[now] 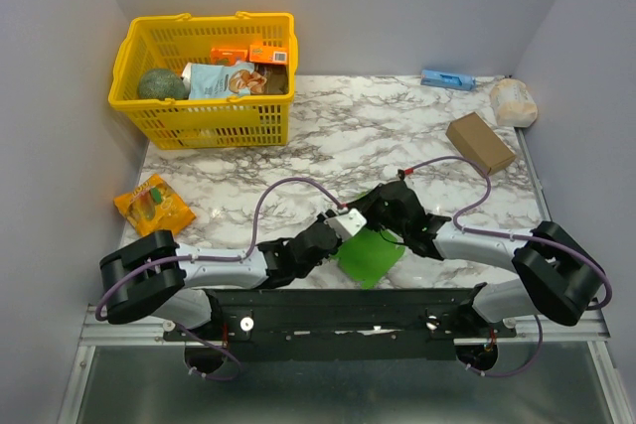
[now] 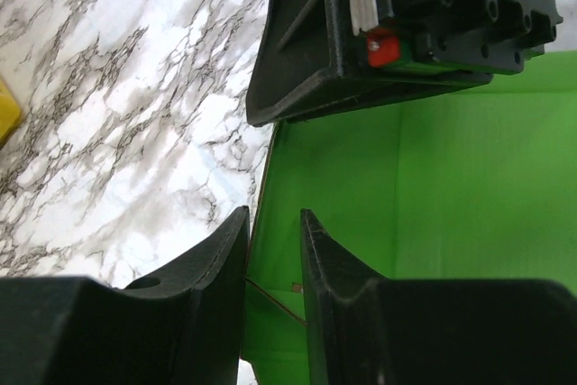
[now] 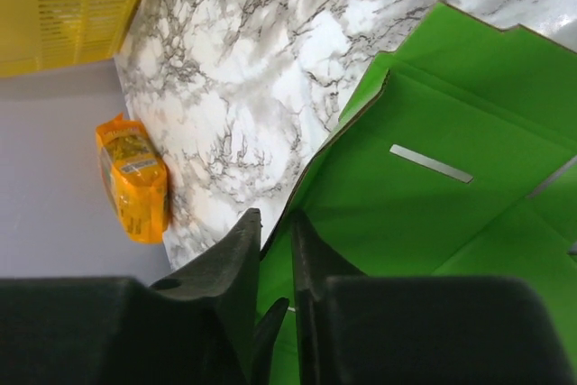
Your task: Fold the paper box
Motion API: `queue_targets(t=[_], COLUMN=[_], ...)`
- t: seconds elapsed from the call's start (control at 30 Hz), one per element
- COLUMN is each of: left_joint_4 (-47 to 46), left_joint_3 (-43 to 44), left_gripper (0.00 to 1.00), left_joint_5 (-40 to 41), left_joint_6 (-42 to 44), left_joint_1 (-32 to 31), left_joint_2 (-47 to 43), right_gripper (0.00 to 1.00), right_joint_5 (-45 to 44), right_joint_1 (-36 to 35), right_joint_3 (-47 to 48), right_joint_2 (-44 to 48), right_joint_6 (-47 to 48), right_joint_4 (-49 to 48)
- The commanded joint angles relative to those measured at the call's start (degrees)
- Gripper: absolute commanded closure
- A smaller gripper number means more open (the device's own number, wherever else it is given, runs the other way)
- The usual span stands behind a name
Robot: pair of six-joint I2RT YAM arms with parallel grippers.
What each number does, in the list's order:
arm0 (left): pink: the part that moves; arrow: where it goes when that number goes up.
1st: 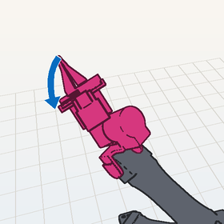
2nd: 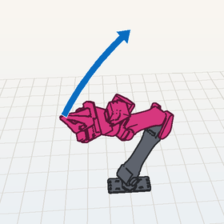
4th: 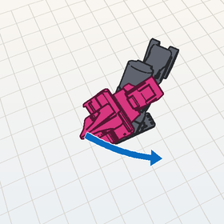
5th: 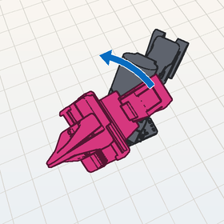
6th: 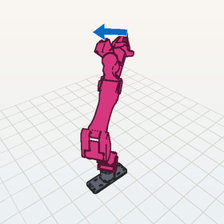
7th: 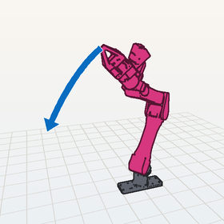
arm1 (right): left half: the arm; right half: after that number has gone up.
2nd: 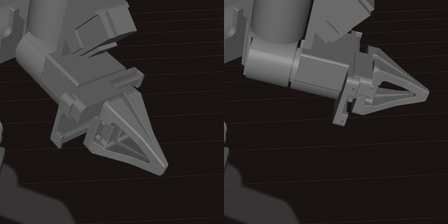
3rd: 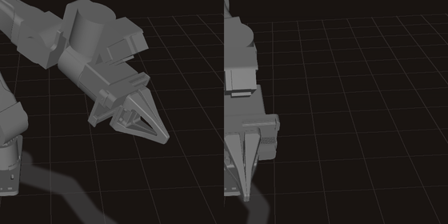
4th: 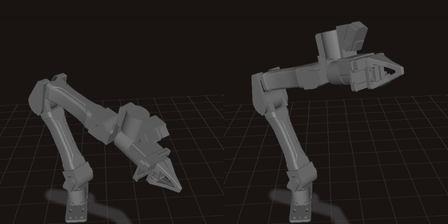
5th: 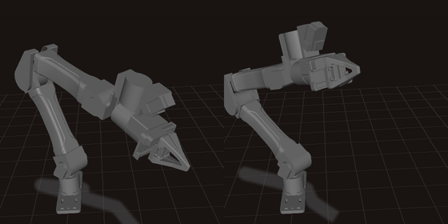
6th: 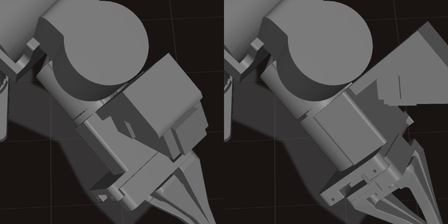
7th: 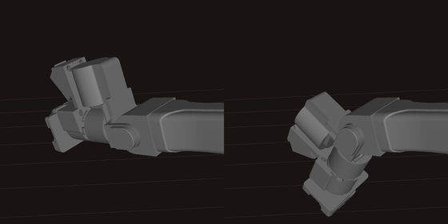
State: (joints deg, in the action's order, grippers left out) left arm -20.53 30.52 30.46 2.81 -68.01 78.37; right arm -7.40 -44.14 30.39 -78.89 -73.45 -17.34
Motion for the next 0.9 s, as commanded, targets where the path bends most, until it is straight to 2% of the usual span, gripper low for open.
queue_targets(t=[0.0,0.03,0.1,0.17,0.3,0.43,0.47,0.53,0.73,0.87], left_joint_4=[-1.79,-1.79,-1.88,-1.44,-0.12,2.60,3.21,3.66,6.82,9.63], left_joint_3=[1.03,1.03,0.68,0.50,0.24,-0.64,-1.95,-3.71,-10.04,-11.45], left_gripper=[0.59,0.56,0.44,0.27,0.11,0.05,0.01,0.01,0.01,0.01], left_joint_5=[2.41,1.98,1.27,0.22,-1.71,-5.40,-6.71,-12.85,-21.65,-23.33], left_joint_6=[0.62,0.36,-0.17,-0.87,-2.45,-6.75,-7.72,-10.00,-19.59,-21.18], left_joint_1=[-0.63,-0.72,-0.72,-0.72,-0.55,-0.02,1.02,3.39,15.26,18.52], left_joint_2=[-0.32,-0.67,-2.25,-4.09,-8.22,-14.28,-17.60,-20.78,-29.93,-30.30], right_gripper=[0.87,0.90,0.95,1.00,1.00,1.00,0.99,1.00,0.99,1.00], right_joint_5=[0.37,0.19,-0.16,-0.60,-1.04,0.28,0.63,1.16,4.58,6.87], right_joint_1=[0.28,0.28,0.28,0.28,0.28,0.28,0.28,0.28,0.81,1.86], right_joint_3=[-1.04,-1.04,-1.21,-1.47,-2.35,-5.34,-6.21,-6.40,-9.38,-11.58], right_joint_2=[-0.47,-0.39,-0.21,0.31,1.11,1.20,1.28,1.46,1.46,0.59], right_joint_6=[0.32,0.33,0.50,0.85,1.82,2.43,3.13,4.19,8.59,9.99], right_joint_4=[-1.38,-1.46,-1.64,-1.99,-5.31,-13.84,-15.16,-16.67,-23.17,-25.01])
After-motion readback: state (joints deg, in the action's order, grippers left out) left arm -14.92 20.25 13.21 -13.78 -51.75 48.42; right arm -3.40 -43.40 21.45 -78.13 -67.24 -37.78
